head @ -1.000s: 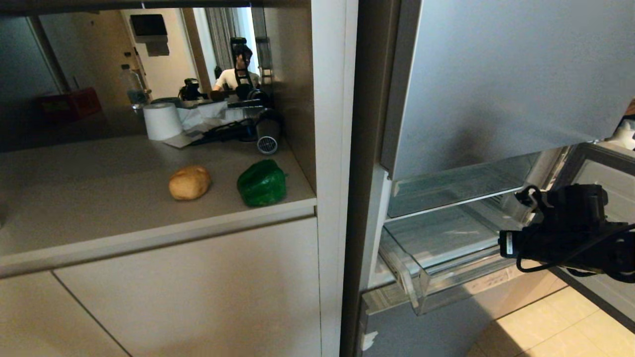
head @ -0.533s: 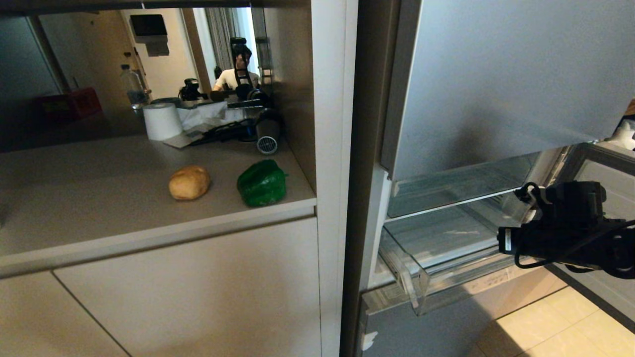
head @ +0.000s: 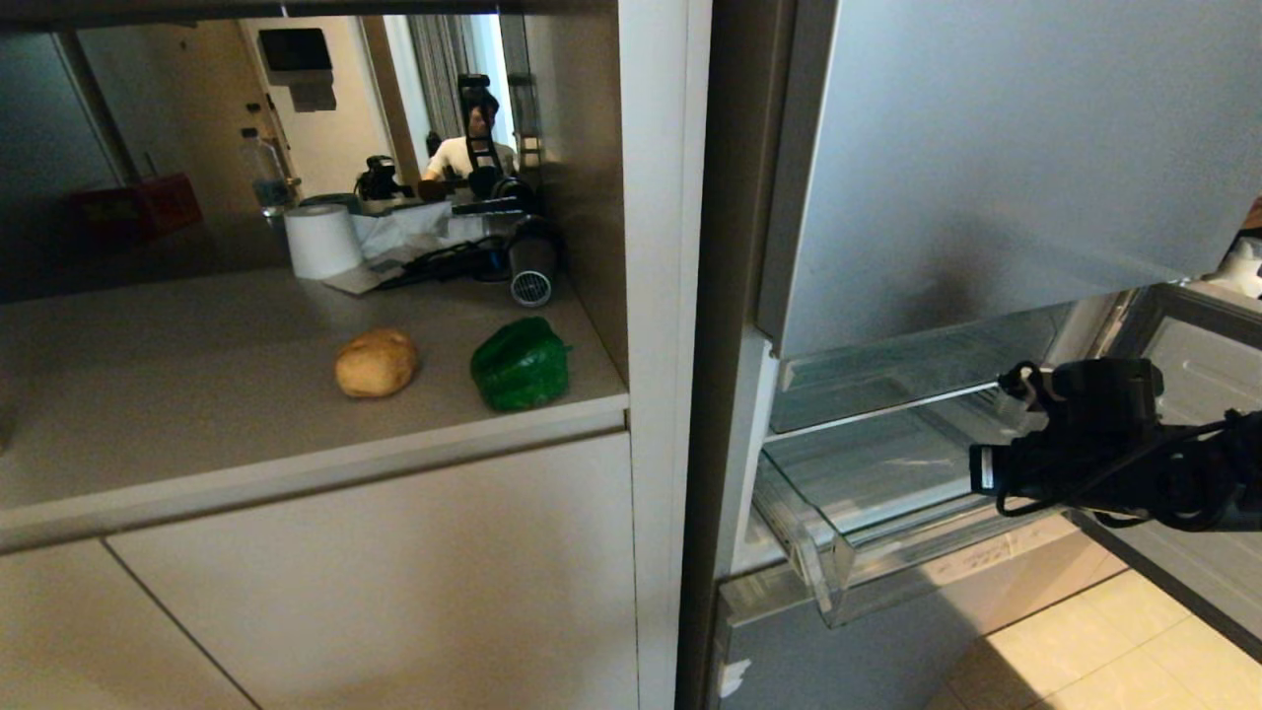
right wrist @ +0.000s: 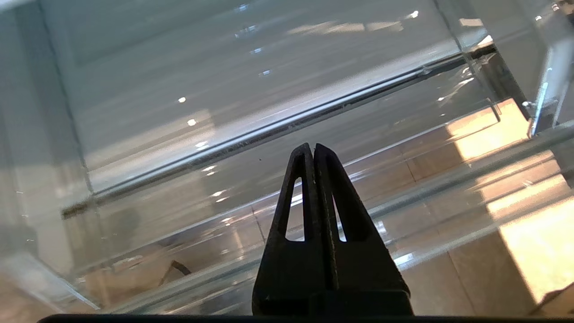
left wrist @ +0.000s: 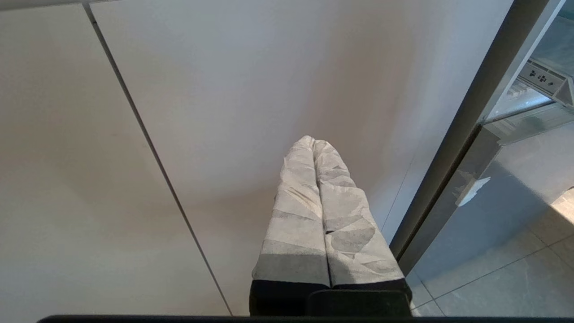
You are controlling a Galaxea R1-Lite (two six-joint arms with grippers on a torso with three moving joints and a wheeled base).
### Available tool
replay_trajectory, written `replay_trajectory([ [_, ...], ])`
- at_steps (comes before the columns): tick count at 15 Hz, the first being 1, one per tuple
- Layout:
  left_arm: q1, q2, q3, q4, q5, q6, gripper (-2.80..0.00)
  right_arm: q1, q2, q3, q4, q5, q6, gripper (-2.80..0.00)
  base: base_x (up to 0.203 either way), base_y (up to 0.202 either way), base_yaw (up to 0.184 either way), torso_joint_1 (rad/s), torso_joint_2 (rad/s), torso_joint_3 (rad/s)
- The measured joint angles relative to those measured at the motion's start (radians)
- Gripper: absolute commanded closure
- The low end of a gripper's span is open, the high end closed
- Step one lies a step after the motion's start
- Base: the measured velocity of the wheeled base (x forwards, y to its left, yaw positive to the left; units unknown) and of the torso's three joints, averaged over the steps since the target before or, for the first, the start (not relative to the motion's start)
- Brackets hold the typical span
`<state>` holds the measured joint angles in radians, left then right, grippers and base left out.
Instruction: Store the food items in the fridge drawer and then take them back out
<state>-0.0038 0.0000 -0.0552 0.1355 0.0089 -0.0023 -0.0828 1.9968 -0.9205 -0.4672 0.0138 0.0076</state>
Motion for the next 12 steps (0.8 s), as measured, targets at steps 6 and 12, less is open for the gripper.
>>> replay_trajectory([
  [6, 0.0, 0.0, 0.0, 0.0, 0.0, 0.0, 0.0, -0.004, -0.018, -0.021, 0.168, -0.047, -0.01, 0.0, 0.0, 0.0, 0.0, 0.0, 0.0, 0.0],
  [12, 0.001, 0.0, 0.0, 0.0, 0.0, 0.0, 0.0, -0.004, -0.137, 0.03, 0.326, -0.076, -0.01, 0.0, 0.0, 0.0, 0.0, 0.0, 0.0, 0.0],
])
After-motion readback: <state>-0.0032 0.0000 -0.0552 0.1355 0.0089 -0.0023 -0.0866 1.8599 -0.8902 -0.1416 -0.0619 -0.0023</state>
